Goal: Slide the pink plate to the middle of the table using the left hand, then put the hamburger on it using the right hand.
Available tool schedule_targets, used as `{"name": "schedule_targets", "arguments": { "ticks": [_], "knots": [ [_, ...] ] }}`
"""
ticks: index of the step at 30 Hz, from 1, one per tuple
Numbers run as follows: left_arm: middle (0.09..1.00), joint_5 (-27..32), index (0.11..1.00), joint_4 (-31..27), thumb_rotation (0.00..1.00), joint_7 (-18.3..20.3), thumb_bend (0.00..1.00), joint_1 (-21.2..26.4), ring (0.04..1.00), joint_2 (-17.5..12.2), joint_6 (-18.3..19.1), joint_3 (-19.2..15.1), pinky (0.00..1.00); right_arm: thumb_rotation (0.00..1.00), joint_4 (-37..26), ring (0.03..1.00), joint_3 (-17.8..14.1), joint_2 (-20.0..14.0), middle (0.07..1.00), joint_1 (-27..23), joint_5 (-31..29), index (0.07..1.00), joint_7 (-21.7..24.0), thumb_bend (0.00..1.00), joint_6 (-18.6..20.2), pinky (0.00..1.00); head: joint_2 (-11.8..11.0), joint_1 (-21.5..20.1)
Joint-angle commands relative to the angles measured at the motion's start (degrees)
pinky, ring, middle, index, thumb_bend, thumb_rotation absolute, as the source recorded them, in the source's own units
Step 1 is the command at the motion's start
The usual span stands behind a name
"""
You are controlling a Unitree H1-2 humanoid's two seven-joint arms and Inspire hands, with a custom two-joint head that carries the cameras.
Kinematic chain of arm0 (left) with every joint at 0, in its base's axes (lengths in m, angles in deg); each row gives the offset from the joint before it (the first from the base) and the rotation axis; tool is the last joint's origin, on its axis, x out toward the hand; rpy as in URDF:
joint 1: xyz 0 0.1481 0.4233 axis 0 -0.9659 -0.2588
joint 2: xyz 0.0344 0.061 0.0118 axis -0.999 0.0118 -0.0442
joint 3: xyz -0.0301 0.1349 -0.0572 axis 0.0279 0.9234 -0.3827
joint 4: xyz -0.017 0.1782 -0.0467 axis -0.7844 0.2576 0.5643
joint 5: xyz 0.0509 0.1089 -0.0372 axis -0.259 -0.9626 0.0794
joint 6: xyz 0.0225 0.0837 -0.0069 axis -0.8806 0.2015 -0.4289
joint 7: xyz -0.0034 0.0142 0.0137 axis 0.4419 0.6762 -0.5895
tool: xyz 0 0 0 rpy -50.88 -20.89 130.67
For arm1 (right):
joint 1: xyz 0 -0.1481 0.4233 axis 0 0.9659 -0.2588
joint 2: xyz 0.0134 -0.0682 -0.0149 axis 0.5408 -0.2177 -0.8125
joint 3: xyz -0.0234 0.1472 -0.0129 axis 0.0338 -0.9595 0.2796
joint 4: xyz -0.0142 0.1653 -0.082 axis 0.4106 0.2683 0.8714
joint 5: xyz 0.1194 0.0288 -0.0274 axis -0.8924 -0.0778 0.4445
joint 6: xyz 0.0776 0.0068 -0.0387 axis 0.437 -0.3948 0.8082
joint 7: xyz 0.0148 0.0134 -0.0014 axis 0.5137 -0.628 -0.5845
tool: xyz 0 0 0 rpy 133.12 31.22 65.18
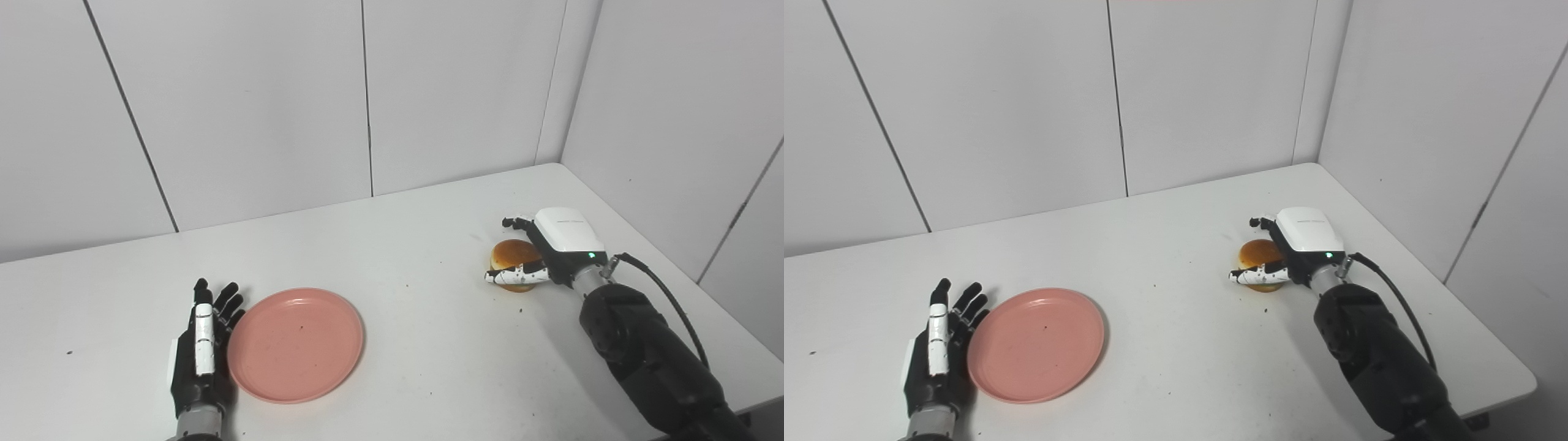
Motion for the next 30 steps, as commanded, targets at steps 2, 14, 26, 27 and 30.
{"name": "schedule_targets", "arguments": {
  "ticks": [2,14,26,27,30],
  "knots": [
    [0.857,-0.2,1.000,-0.5,0.87,-0.5,0.65,-0.2,0.886,0.4,1.3,0.4,0.88,0.65,-0.7,0.735,-0.3,-2.4,0.773,-2.9,0.0,0.758,-0.6,0.87,-0.8,0.59,0.1,0.1],
    [0.833,-0.1,0.998,-1.3,0.87,-0.7,0.65,-0.3,0.877,0.5,1.9,0.5,0.86,0.64,0.0,0.731,0.4,-2.6,0.772,-3.5,-0.6,0.757,0.9,0.87,-0.1,0.59,0.4,0.2],
    [0.816,-0.2,0.995,-1.2,0.86,-0.5,0.65,-0.3,0.867,0.5,2.2,0.6,0.87,0.58,2.2,0.691,0.5,-2.3,0.745,-3.3,-1.6,0.755,0.9,0.85,0.1,0.55,0.7,0.2],
    [0.813,-0.2,0.993,-1.3,0.86,-0.5,0.65,-0.3,0.863,0.5,2.2,0.6,0.86,0.58,2.3,0.689,0.6,-2.3,0.745,-3.3,-1.6,0.757,1.0,0.84,0.2,0.54,0.8,0.5],
    [0.804,-0.3,0.989,-1.5,0.86,-0.6,0.65,-0.2,0.853,0.5,2.3,0.7,0.84,0.57,3.1,0.681,1.0,-2.4,0.738,-3.5,-1.2,0.752,1.1,0.85,0.5,0.54,0.9,0.6]
  ]
}}
